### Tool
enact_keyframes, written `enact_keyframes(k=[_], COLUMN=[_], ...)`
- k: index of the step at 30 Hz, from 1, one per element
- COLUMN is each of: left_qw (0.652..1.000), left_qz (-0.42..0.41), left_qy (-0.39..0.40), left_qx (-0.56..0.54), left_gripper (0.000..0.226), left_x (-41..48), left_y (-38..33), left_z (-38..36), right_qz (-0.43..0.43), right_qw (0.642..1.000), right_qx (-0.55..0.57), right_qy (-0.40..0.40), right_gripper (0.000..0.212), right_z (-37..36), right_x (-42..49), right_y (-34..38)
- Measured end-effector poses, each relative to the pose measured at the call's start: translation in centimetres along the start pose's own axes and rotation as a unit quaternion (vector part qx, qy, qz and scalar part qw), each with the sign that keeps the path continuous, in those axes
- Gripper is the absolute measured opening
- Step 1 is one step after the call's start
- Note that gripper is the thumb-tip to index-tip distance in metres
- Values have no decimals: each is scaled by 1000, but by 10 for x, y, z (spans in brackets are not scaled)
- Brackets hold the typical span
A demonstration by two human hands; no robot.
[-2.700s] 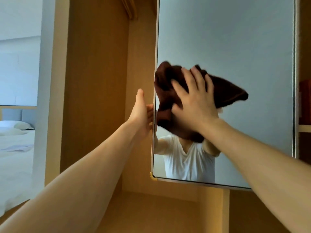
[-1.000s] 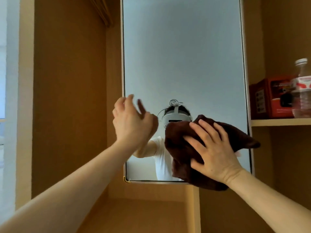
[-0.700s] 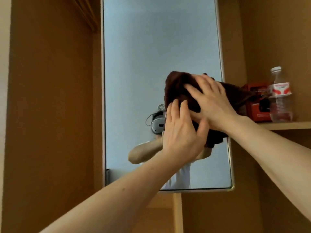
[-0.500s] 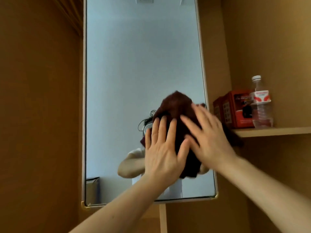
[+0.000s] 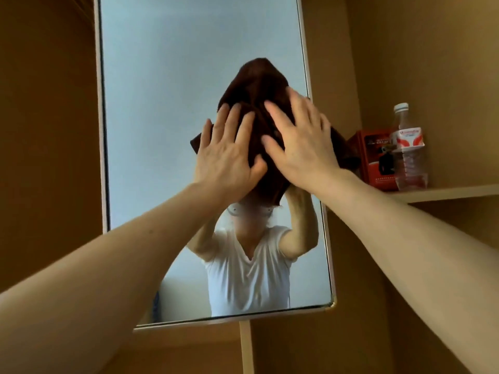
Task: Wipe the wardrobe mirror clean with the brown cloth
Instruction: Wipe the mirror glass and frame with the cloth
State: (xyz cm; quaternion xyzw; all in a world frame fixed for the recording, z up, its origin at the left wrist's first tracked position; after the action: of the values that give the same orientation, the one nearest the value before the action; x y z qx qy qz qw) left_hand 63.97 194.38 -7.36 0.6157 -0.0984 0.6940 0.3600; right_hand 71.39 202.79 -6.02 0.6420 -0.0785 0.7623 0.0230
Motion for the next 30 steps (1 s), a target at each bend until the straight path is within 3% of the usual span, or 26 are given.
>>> enact_keyframes(k=[3,7,11,17,20,26,30], left_qw=[999,988,980,998,999,983,972], left_qz=[-39,-145,-195,-48,-9,-174,-222], left_qy=[-33,-43,-41,-34,-35,-37,-46], left_qx=[-10,0,16,31,10,42,62], left_gripper=[73,69,67,67,69,83,88], left_x=[-50,-132,-123,-27,-28,-152,-154], left_y=[-15,-34,-30,-5,-13,-33,-29], left_z=[-4,-25,-25,9,7,-34,-42], right_qz=[11,23,76,22,-6,55,117], right_qw=[1000,1000,997,999,999,998,993], right_qx=[5,7,-15,-46,-34,6,-4], right_qy=[-22,5,15,-6,-35,-10,-2], right_gripper=[53,52,54,57,55,52,49], right_z=[-8,-32,-28,-3,-5,-38,-41], right_x=[-62,-161,-152,-40,-43,-187,-191], right_y=[9,20,14,6,10,28,23])
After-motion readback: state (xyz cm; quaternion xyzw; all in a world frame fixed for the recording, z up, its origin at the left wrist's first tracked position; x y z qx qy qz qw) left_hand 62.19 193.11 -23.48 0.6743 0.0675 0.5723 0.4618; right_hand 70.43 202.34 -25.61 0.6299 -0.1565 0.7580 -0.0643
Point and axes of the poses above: each hand's wrist, its own x-axis towards the middle knuckle, its own z-axis out of the back of the hand, y = z × x, the point moved 9 cm from there along x, towards the middle knuckle, and after that the axes turned 12 degrees about x, right-handed, at the moved point
